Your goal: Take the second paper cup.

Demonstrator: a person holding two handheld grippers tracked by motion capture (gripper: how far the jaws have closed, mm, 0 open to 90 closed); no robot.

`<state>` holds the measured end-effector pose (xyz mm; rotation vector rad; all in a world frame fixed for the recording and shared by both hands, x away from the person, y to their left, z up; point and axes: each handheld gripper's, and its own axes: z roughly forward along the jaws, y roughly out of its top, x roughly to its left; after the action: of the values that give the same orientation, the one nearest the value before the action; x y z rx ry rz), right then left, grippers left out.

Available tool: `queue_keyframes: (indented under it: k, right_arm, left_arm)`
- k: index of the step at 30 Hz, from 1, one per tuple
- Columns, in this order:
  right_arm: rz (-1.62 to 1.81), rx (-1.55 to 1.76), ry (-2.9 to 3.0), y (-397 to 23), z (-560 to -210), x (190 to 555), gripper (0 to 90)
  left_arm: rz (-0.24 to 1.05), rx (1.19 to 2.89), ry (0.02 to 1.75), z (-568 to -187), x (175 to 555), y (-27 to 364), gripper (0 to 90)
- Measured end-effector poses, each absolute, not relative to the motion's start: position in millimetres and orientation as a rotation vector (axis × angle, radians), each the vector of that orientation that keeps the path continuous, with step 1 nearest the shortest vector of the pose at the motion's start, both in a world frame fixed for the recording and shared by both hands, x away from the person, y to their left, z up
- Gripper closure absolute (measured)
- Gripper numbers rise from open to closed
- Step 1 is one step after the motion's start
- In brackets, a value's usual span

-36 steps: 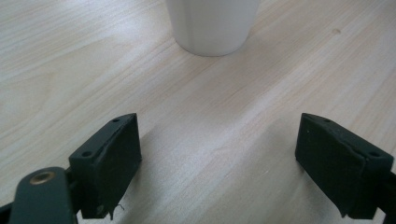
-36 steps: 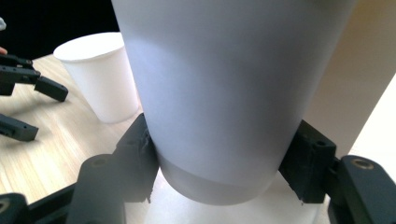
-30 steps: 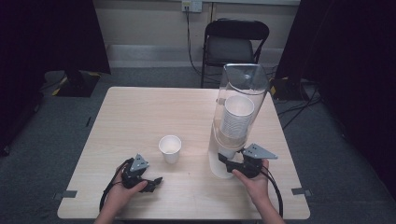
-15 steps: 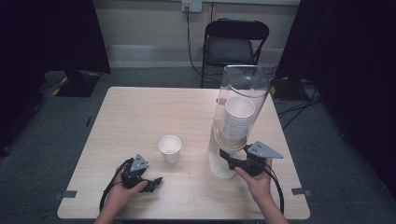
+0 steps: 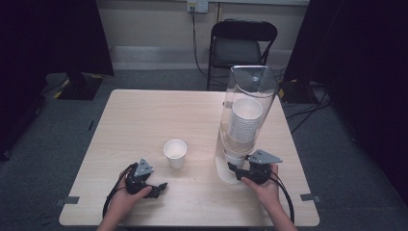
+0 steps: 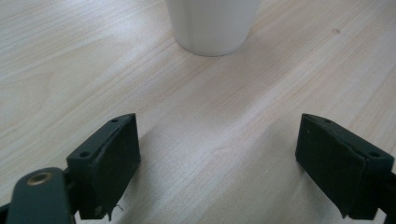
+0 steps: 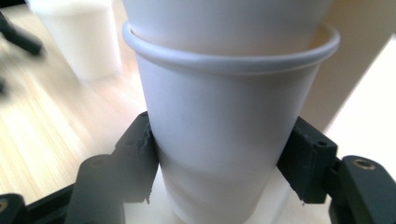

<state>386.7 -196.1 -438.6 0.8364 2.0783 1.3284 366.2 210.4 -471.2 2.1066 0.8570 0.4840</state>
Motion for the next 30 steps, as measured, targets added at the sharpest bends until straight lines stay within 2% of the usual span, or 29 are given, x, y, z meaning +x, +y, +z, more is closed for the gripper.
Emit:
queue_keyframes:
  k: [30]
  right_arm:
    - [1.239, 0.765, 2.157, -213.1, -435.6, 376.5, 33.6]
  left_arm:
    - [0.487, 2.110, 0.856, -471.0, 366.0, 210.7, 13.0]
